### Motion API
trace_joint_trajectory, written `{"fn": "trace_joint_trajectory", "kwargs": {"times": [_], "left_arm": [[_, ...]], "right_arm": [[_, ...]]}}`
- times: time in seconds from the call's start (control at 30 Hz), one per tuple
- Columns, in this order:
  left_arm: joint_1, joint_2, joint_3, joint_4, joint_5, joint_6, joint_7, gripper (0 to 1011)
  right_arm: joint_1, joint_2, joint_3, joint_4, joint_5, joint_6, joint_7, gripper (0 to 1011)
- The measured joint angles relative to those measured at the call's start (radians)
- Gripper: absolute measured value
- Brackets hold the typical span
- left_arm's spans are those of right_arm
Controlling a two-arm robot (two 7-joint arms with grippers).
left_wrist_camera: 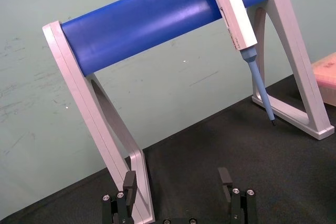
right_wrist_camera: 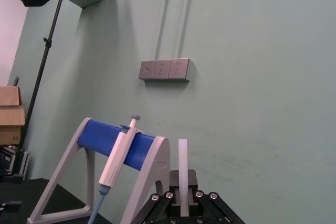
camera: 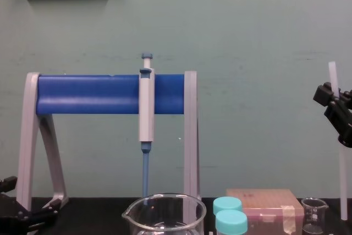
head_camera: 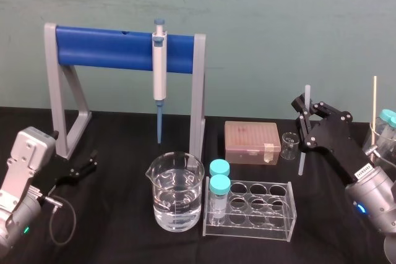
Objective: Pick up the stirring rod with one hand, then place it down.
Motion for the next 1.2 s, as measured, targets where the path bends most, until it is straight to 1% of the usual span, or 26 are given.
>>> {"fn": "trace_joint_trajectory", "kwargs": {"times": [0.53, 0.9, 1.2], "left_arm": [[0.000, 0.000, 0.000, 0.000, 0.000, 0.000, 0.000, 1000], [0.000, 0.000, 0.000, 0.000, 0.000, 0.000, 0.000, 1000], [0.000, 0.000, 0.000, 0.000, 0.000, 0.000, 0.000, 1000]], "right_arm": [[0.000, 0.000, 0.000, 0.000, 0.000, 0.000, 0.001, 72], [-0.017, -0.009, -0.008, -0.028, -0.009, 0.007, 0.035, 72], [-0.019, -0.008, -0.021, -0.025, 0.008, 0.007, 0.067, 72]]}}
